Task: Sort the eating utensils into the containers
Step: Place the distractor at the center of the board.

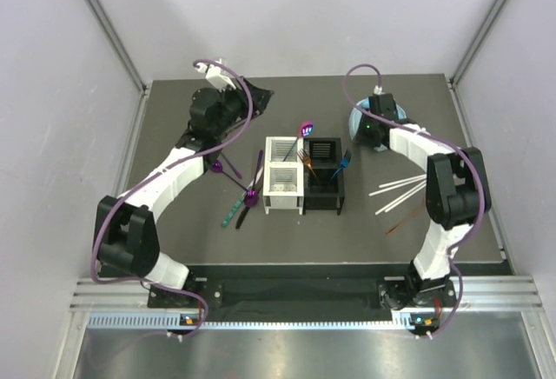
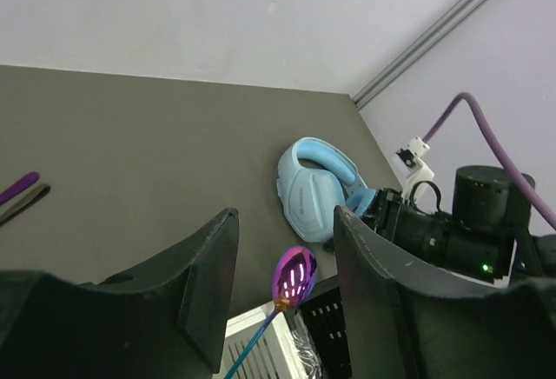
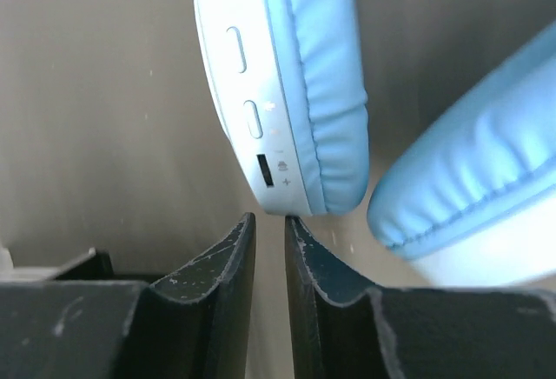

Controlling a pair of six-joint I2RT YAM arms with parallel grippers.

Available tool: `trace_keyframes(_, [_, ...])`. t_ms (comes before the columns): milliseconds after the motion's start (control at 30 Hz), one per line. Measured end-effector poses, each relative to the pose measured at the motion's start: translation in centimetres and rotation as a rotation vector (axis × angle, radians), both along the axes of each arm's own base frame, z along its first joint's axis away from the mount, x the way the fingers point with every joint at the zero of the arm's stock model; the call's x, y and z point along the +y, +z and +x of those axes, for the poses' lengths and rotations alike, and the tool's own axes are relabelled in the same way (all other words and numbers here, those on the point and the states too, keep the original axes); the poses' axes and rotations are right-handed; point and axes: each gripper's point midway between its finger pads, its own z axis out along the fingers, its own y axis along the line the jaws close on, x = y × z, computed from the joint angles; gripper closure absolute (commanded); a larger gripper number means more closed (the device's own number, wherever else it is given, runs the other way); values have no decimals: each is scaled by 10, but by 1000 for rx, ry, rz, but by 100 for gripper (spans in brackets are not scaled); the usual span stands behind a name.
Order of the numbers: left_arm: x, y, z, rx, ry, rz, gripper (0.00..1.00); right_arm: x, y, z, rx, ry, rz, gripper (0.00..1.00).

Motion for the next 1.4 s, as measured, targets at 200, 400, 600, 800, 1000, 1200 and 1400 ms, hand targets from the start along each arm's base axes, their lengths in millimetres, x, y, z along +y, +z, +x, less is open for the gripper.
trace_keyframes(200, [4,-14,-9,25,4,9,47,1,-12,18,31,5,-10,71])
trace_keyframes(400, [9,-6,-14,14,20,5,44,2,-4,19,15,34,13,53])
trace_keyframes(600, [15,-2,-16,16,53,7,43,4,51,12,-103,63,44,47])
trace_keyframes(800, [23,-21,-14,86,98,42,42,-3,135,9,-280,51,38,40])
trace_keyframes(1000, [29,-47,-20,174,109,98,42,-18,186,-13,-376,22,2,39])
trace_keyframes(1200, [40,-62,-37,205,132,123,43,-30,197,-59,-418,14,-1,37])
trace_keyframes(1400, [54,-75,-37,258,211,153,44,-35,183,-82,-402,-1,13,37])
